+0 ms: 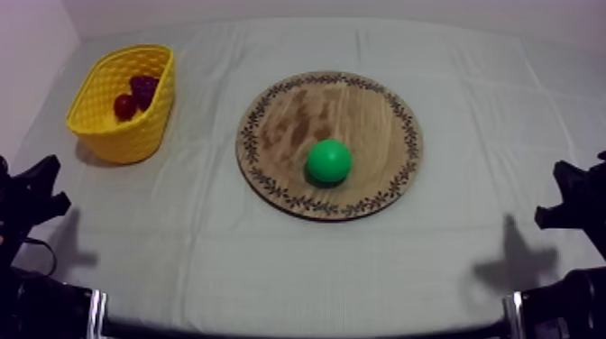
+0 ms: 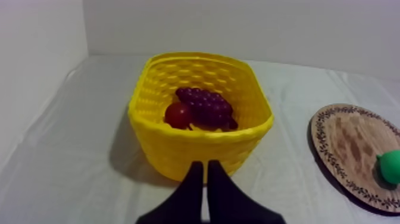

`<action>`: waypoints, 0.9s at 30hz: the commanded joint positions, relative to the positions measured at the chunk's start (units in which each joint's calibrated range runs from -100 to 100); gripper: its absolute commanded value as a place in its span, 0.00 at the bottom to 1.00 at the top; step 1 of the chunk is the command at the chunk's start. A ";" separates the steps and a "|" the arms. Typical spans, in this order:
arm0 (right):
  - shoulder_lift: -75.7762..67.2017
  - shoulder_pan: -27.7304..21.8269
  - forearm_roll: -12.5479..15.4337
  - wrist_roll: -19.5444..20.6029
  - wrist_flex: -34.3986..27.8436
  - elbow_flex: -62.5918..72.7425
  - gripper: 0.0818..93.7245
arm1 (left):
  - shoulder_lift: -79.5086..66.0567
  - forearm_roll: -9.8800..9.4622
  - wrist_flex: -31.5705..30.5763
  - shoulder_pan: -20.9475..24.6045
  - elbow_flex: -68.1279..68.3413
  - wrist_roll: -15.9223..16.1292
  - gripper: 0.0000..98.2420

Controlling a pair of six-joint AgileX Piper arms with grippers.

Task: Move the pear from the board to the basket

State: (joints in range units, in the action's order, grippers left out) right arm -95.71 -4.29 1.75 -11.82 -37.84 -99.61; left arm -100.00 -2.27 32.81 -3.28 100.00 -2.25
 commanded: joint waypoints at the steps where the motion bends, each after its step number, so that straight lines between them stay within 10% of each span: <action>1: -0.05 0.01 -0.02 0.03 0.10 -0.05 0.00 | 0.00 -0.10 0.34 0.06 -0.11 0.27 0.00; 27: -0.05 0.01 -0.02 0.03 0.10 -0.05 0.00 | 0.69 -1.46 -0.08 -1.00 -0.66 0.44 0.00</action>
State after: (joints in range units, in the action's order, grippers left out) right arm -95.71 -4.29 1.75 -11.79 -37.76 -99.61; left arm -99.68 -3.05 33.05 -4.01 99.44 -1.18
